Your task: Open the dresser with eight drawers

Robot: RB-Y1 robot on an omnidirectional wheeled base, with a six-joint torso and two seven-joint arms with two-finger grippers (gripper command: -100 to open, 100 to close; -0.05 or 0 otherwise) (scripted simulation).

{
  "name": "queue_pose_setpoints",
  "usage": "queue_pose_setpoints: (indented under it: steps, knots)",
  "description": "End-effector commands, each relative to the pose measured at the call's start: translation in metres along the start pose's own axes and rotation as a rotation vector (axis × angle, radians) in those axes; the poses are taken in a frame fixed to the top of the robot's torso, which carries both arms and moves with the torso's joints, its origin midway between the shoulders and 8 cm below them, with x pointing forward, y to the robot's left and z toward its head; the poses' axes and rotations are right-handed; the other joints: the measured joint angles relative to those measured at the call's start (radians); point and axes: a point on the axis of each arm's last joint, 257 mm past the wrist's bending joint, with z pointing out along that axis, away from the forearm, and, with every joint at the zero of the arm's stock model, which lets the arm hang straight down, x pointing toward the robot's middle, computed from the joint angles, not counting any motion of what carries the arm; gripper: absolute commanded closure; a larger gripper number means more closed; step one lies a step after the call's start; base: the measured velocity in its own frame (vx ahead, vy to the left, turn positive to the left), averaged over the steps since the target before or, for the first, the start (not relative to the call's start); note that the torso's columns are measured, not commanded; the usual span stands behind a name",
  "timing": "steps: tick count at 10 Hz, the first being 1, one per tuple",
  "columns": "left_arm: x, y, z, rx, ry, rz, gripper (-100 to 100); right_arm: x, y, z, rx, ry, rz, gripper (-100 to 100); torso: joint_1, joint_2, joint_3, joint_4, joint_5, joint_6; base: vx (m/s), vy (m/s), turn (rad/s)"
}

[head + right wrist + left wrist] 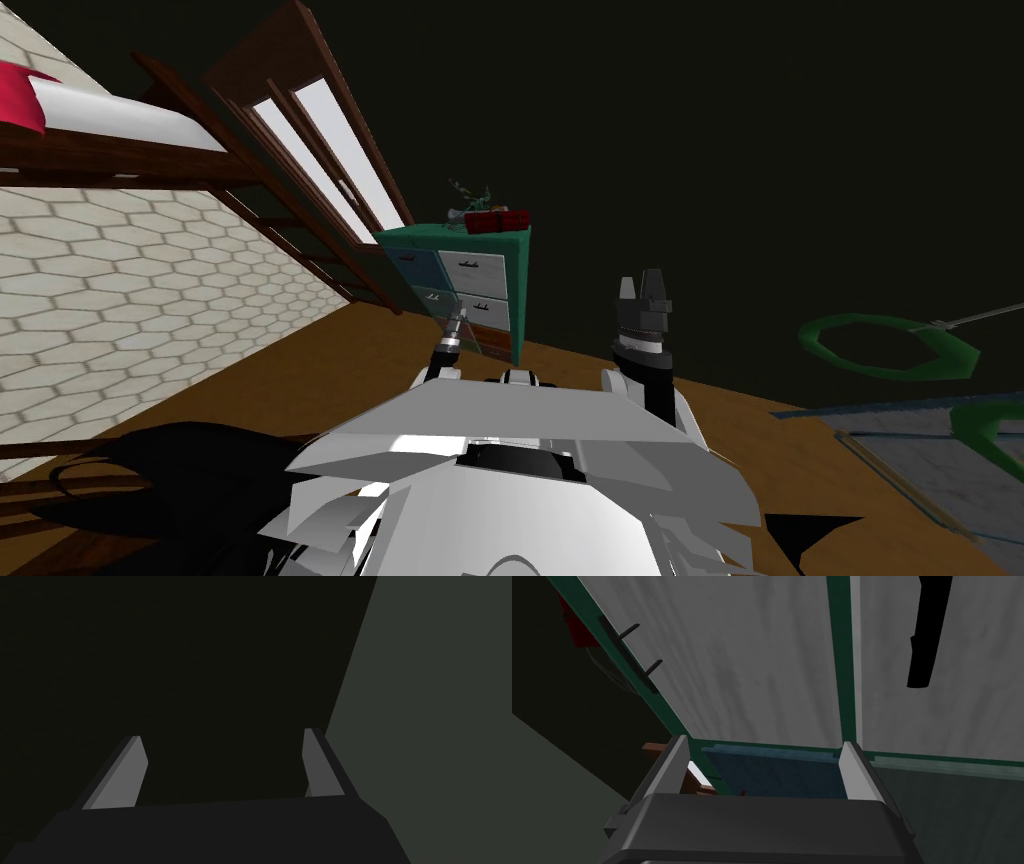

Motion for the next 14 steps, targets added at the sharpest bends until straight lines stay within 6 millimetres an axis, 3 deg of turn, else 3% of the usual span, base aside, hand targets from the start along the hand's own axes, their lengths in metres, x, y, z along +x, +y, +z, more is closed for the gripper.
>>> queue_pose_setpoints:
  steps: [1, 9, 11, 14]
  knots:
    - [0.01, 0.023, -0.002, -0.047, 0.018, 0.003, -100, 0.0, 0.0, 0.0, 0.0, 0.0, 0.0, 0, 0.0, 0.0, 0.0, 0.0, 0.0, 0.0, 0.023, -0.024, -0.034]
    - [0.047, 0.087, -0.016, -0.19, 0.062, -0.014, -100, 0.0, 0.0, 0.0, 0.0, 0.0, 0.0, 0, 0.0, 0.0, 0.0, 0.0, 0.0, 0.0, 0.024, -0.025, -0.035]
    - [0.057, 0.096, -0.019, -0.214, 0.062, -0.031, -100, 0.0, 0.0, 0.0, 0.0, 0.0, 0.0, 0, 0.0, 0.0, 0.0, 0.0, 0.0, 0.0, 0.018, -0.016, -0.025]
    - [0.051, 0.087, -0.01, -0.208, 0.06, -0.025, -100, 0.0, 0.0, 0.0, 0.0, 0.0, 0.0, 0, 0.0, -0.002, -0.001, 0.0, 0.0, 0.0, 0.057, -0.012, -0.012]
